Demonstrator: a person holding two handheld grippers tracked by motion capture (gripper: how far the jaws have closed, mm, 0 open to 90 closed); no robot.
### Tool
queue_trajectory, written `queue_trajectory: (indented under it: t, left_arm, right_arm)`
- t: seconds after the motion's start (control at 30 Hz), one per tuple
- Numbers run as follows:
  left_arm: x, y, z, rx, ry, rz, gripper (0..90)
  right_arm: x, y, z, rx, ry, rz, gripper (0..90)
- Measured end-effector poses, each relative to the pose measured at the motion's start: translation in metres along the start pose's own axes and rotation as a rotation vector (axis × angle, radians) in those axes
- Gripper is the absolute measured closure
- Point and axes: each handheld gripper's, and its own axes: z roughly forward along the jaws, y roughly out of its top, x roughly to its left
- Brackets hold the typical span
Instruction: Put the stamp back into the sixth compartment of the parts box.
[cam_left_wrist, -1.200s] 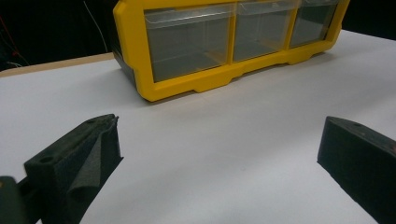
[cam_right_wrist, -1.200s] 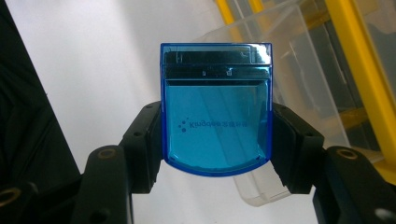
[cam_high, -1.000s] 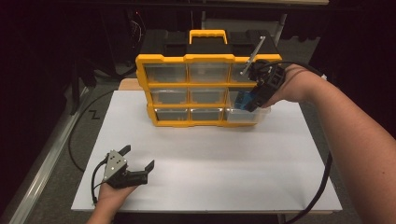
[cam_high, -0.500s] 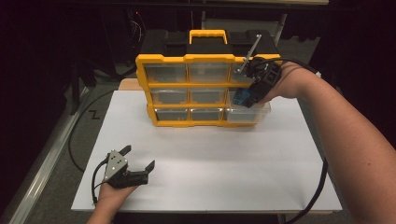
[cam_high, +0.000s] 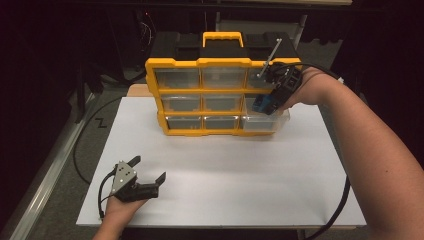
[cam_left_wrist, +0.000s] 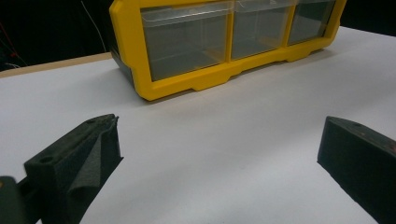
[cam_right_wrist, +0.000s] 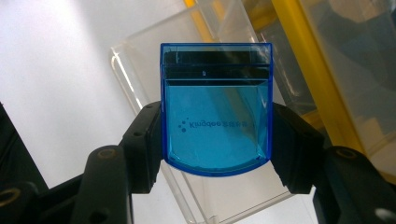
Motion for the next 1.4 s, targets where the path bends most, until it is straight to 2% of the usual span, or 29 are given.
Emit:
queue_trajectory:
  t: [0.23,0.37,0.5,0.57,0.73,1.1,1.4]
  left_arm:
    - [0.0,0.0,0.0,0.001,0.0,0.001,0.3]
    - [0.0,0.0,0.0,-0.003,-0.001,-0.003,0.3]
    - [0.0,0.0,0.0,0.003,-0.001,0.001,0.3]
    - [0.0,0.0,0.0,0.0,0.0,0.0,0.3]
    - [-0.001,0.0,0.001,0.004,0.0,-0.001,0.3]
    - [-0.002,-0.001,0.002,0.013,-0.005,-0.001,0.3]
    - [-0.003,-0.001,0.003,0.019,-0.003,0.003,0.3]
  right_arm:
    - [-0.003,0.001,0.003,-0.007,0.012,0.004,44.1]
    - [-0.005,0.001,0.002,-0.015,0.023,0.038,43.0]
    - [-0.003,0.001,-0.004,-0.04,0.028,0.052,28.1]
    - [-0.001,-0.001,-0.006,-0.038,0.021,0.052,27.6]
    - [0.006,-0.005,-0.008,-0.018,0.021,0.043,26.9]
    - [0.026,-0.023,-0.015,-0.016,0.029,0.035,26.6]
    - [0.042,-0.043,-0.016,0.007,0.03,0.058,25.0]
